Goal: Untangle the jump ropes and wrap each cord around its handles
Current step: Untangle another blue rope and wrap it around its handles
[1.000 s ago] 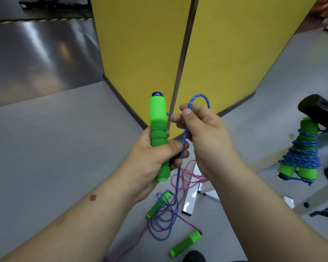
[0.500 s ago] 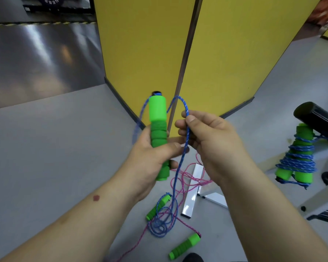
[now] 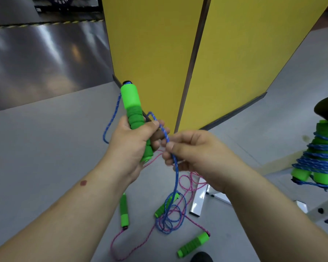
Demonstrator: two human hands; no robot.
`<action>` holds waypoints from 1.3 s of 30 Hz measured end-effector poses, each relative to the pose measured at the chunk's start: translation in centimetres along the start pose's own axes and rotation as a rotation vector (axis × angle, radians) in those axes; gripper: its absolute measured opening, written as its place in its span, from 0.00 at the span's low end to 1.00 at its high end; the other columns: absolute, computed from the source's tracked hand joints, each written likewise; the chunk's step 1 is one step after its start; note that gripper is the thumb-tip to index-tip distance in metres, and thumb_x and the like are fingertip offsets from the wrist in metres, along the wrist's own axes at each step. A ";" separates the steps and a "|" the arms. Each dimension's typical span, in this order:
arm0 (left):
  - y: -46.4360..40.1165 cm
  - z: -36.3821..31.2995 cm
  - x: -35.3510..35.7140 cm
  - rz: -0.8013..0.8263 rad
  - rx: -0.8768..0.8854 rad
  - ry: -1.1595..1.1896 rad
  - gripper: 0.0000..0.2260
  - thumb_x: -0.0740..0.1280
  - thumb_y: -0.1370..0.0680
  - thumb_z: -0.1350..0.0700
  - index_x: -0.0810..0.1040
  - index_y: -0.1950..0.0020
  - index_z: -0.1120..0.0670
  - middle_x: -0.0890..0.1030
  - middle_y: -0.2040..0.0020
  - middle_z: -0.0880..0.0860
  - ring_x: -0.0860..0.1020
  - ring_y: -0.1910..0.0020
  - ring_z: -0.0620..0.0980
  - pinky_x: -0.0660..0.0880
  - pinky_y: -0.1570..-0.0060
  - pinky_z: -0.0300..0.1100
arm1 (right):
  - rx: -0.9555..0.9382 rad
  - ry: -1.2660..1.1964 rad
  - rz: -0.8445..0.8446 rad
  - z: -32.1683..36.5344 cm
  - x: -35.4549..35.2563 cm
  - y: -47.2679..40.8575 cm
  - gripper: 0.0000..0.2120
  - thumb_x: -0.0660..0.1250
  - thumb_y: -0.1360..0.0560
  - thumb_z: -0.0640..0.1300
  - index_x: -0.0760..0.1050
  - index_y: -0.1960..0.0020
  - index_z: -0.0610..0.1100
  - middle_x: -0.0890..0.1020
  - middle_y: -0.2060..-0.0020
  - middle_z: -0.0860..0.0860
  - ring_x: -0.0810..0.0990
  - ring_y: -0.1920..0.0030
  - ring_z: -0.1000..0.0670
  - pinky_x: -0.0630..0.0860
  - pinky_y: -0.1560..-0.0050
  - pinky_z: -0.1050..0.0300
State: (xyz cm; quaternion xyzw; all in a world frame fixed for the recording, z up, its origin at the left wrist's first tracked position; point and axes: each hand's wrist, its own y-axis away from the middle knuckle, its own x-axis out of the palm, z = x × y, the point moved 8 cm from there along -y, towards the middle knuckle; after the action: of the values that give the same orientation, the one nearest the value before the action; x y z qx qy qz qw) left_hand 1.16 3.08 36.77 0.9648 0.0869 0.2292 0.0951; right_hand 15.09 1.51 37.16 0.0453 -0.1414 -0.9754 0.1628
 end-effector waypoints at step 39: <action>1.5 1.5 1.6 0.236 -0.013 -0.118 0.13 0.73 0.28 0.60 0.72 0.50 0.52 0.81 0.60 0.50 0.84 0.58 0.51 0.72 0.74 0.38 | -0.228 -0.232 -0.286 2.6 -2.1 -0.2 0.05 0.67 0.20 0.37 0.81 0.48 0.39 0.86 0.63 0.48 0.84 0.61 0.49 0.82 0.58 0.57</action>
State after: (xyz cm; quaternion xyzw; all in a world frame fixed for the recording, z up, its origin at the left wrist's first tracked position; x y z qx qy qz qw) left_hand 3.39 1.73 36.49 0.9794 -0.0346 0.1825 0.0787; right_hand 16.71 3.05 39.67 -0.0665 -0.0402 -0.9969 0.0093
